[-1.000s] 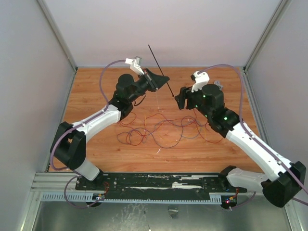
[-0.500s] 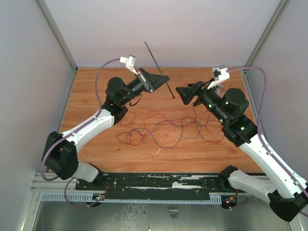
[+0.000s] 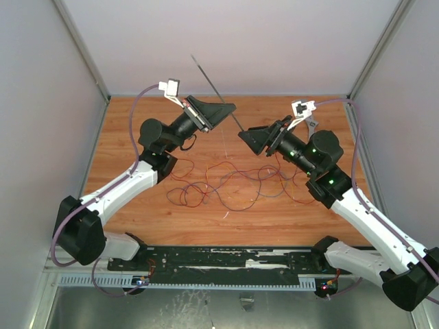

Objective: Zip-tie the wires
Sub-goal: Pick up the ribbon at the center of the board.

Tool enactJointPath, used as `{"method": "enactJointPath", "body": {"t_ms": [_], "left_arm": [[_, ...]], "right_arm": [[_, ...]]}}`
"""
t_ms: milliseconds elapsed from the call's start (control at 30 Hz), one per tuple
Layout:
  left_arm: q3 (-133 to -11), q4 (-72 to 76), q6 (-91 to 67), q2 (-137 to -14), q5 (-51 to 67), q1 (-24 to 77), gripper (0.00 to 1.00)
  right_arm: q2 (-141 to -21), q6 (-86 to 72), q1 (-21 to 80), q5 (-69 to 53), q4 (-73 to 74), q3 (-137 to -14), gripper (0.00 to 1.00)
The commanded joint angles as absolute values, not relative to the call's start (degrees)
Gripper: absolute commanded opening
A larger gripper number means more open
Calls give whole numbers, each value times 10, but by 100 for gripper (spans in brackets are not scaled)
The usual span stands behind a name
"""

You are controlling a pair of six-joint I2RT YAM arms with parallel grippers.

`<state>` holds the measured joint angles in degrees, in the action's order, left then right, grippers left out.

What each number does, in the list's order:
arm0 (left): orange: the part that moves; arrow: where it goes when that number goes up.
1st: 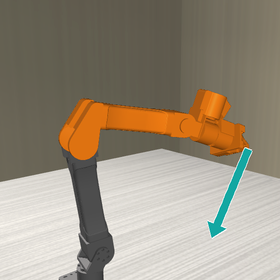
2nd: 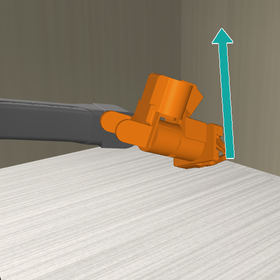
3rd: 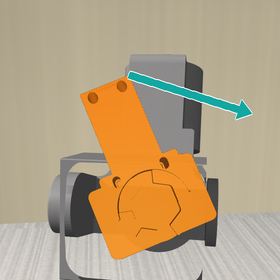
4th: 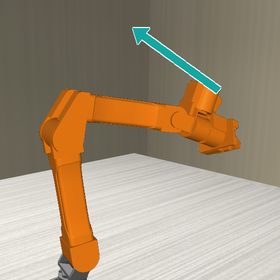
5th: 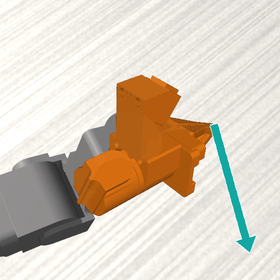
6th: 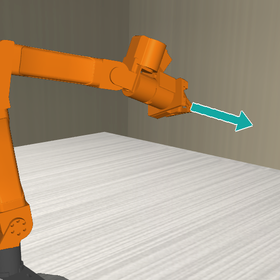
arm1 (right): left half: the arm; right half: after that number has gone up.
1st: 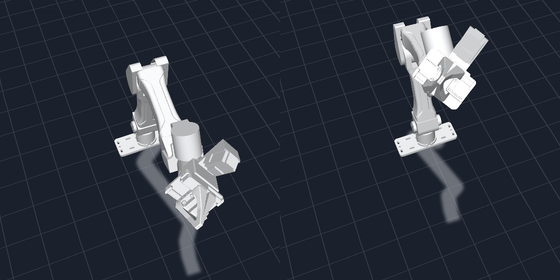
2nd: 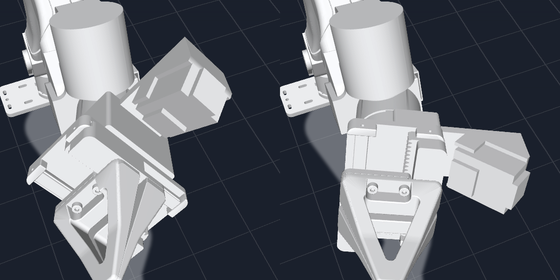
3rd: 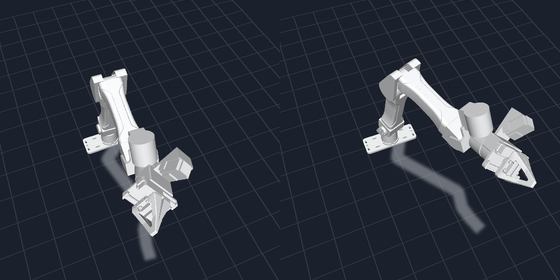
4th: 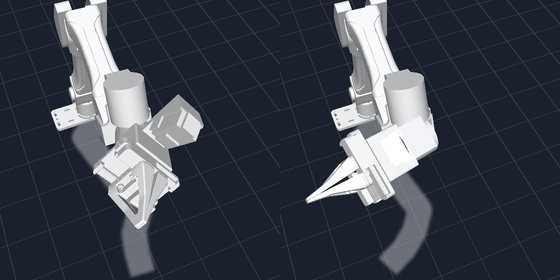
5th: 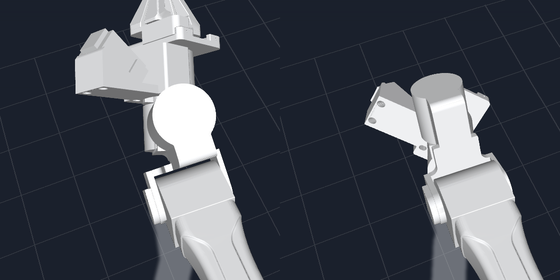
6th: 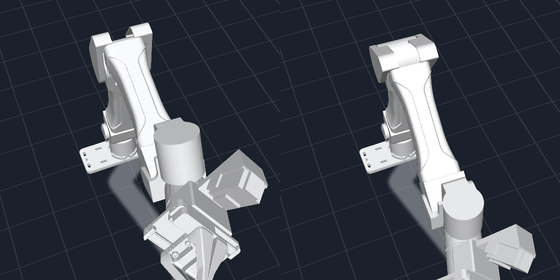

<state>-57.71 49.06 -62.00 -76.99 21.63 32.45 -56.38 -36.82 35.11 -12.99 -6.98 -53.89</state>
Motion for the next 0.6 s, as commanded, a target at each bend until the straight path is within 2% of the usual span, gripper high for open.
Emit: {"method": "enactJointPath", "body": {"t_ms": [0,567], "left_arm": [[-574,517,-623,-754,211,327,0],[-578,512,-616,-756,205,327,0]], "right_arm": [[-563,-383,355,-171,-117,-539,53],[-567,-378,355,-190,-112,-546,21]]}}
